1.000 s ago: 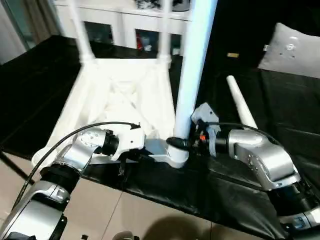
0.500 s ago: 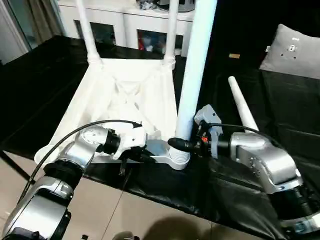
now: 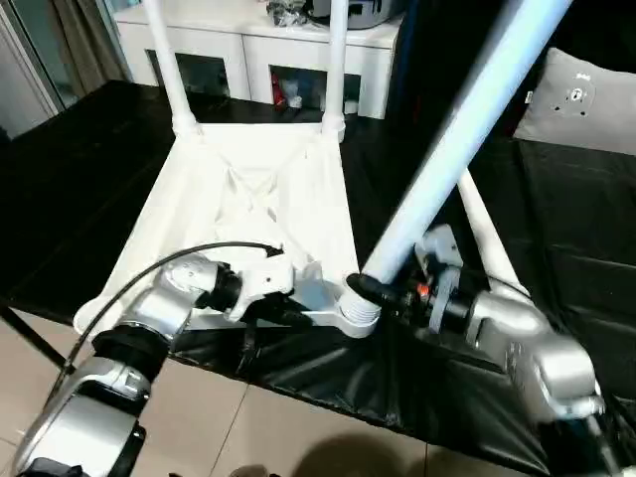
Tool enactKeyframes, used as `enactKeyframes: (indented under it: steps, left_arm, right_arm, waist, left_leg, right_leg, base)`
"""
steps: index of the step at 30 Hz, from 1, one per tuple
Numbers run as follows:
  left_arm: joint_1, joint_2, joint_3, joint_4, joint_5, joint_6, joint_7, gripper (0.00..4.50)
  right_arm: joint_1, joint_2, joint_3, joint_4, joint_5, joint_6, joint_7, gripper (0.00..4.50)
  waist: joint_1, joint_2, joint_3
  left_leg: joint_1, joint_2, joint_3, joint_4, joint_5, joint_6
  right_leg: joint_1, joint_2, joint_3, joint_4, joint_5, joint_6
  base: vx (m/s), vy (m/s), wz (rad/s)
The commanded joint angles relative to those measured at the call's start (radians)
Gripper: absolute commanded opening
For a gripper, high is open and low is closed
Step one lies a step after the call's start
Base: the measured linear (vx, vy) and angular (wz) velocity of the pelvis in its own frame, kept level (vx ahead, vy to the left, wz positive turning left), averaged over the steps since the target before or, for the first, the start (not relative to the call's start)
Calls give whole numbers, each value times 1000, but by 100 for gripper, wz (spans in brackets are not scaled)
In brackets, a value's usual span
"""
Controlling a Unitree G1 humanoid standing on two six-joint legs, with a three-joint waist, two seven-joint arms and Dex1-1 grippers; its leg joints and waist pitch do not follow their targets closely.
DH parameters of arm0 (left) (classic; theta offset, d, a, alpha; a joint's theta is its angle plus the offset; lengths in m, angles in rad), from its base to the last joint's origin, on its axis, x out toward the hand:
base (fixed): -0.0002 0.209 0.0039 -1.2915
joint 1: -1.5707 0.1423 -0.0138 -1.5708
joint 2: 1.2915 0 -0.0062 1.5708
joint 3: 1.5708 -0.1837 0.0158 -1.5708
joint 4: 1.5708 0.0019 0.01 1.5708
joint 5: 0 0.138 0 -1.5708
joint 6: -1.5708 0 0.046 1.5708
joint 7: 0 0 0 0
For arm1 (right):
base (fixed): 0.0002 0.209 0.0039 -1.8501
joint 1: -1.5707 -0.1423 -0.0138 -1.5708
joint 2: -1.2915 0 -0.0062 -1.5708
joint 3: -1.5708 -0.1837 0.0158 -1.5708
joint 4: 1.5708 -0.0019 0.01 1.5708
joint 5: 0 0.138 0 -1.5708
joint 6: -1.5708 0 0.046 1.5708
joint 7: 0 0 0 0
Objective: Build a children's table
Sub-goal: Insert table leg to table base, then rotate leg to tighten
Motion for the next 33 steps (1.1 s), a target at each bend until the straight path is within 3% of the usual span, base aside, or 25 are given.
enactKeyframes:
  steps: [1, 4, 5, 10, 13, 14, 17, 22, 23, 25, 26, 27, 28, 29, 30, 33]
  left_arm:
    - [-8, -1, 33, -8, -15, -8, 54, 0]
    - [-7, 1, 26, -13, -10, -13, 45, 0]
    - [-5, 6, 15, -19, -2, -27, 33, 0]
    - [-3, 10, -1, -34, 7, -54, 7, 0]
    - [-12, 7, -10, -38, 8, -67, -16, 0]
    - [-26, -3, -14, -28, 8, -76, -25, 0]
    - [-39, -11, -18, -18, 8, -83, -33, 0]
    - [-101, -60, -21, 37, 10, -102, -31, 0]
    - [-181, -115, -15, 119, 22, -121, 11, 0]
    - [-214, -134, -14, 156, 32, -129, 31, 0]
    - [-236, -142, -15, 181, 42, -134, 47, 0]
    - [-249, -141, -17, 198, 52, -136, 57, 0]
    - [-249, -141, -17, 198, 52, -136, 57, 0]
    - [-261, -133, -22, 214, 69, -139, 70, 0]
    - [-265, -128, -23, 221, 75, -139, 72, 0]
    - [-250, -115, -18, 205, 69, -121, 62, 0]
  right_arm:
    - [42, -38, 49, 15, -66, 18, 0, 189]
    - [45, -53, 79, 14, -98, 7, 3, 189]
    - [36, -70, 116, 28, -129, -1, 14, 189]
    - [19, -95, 166, 54, -156, -4, 51, 189]
    - [7, -122, 214, 71, -171, -3, 112, 189]
    - [1, -131, 236, 83, -180, -4, 134, 189]
    - [-3, -135, 250, 91, -185, -4, 146, 189]
    - [-7, -132, 262, 98, -174, 17, 161, 189]
    - [-1, -128, 260, 74, -147, 49, 169, 189]
    - [3, -125, 255, 61, -132, 68, 169, 189]
    - [7, -123, 249, 48, -118, 84, 170, 189]
    - [8, -116, 240, 45, -113, 87, 161, 189]
    - [8, -116, 240, 45, -113, 87, 161, 189]
    - [4, -100, 224, 54, -114, 84, 136, 189]
    - [0, -91, 216, 65, -120, 81, 120, 189]
    - [-13, -69, 201, 98, -135, 71, 80, 189]
  waist:
    - [-7, 2, -50]
    - [-8, 1, -51]
    - [-10, 3, -49]
    - [-12, 4, -40]
    - [-14, 4, -40]
    - [-15, 3, -34]
    - [-14, 2, -36]
    - [-16, 4, -27]
    - [-19, 11, -19]
    - [-13, 5, -18]
    - [-13, 7, -16]
    - [-9, 42, -22]
    - [-9, 42, -22]
    - [-15, 22, -22]
    - [-17, 20, -26]
    - [-20, 19, -26]
  left_leg:
    - [15, 65, -29, -84, -243, -11]
    - [13, 66, -29, -86, -236, -9]
    - [13, 65, -29, -87, -247, -9]
    - [26, 67, -32, -96, -315, -19]
    - [25, 70, -31, -98, -294, -13]
    - [23, 70, -29, -99, -285, -7]
    - [23, 69, -28, -97, -267, 3]
    - [24, 71, -31, -102, -302, -2]
    - [37, 67, -26, -103, -354, -7]
    - [56, 72, -28, -103, -398, -17]
    - [51, 72, -32, -108, -401, -16]
    - [52, 75, -39, -108, -403, -25]
    - [52, 75, -39, -108, -403, -25]
    - [40, 77, -42, -117, -401, -28]
    - [36, 76, -39, -115, -361, -20]
    - [27, 73, -37, -112, -323, -9]
  right_leg:
    - [38, -96, 57, -97, -307, -159]
    - [40, -94, 57, -93, -258, -167]
    - [40, -94, 56, -94, -269, -168]
    - [38, -98, 57, -110, -376, -153]
    - [40, -95, 59, -103, -298, -170]
    - [38, -95, 59, -104, -271, -177]
    - [43, -95, 59, -99, -237, -192]
    - [40, -99, 59, -109, -316, -178]
    - [29, -91, 59, -127, -391, -160]
    - [23, -96, 63, -130, -421, -167]
    - [31, -100, 61, -130, -440, -168]
    - [35, -105, 61, -126, -434, -170]
    - [35, -105, 61, -126, -434, -170]
    - [49, -104, 59, -124, -387, -175]
    - [48, -106, 62, -121, -333, -185]
    - [52, -111, 61, -120, -352, -193]
  base:
    - [0, 0, 0]
    - [0, 0, 0]
    - [0, 0, 0]
    - [0, 0, 0]
    - [0, 0, 0]
    - [0, 0, 0]
    - [0, 0, 0]
    - [0, 0, 0]
    - [0, 0, 0]
    - [0, 0, 0]
    - [0, 0, 0]
    - [0, 0, 0]
    - [0, 0, 0]
    - [0, 0, 0]
    - [0, 0, 0]
    - [0, 0, 0]
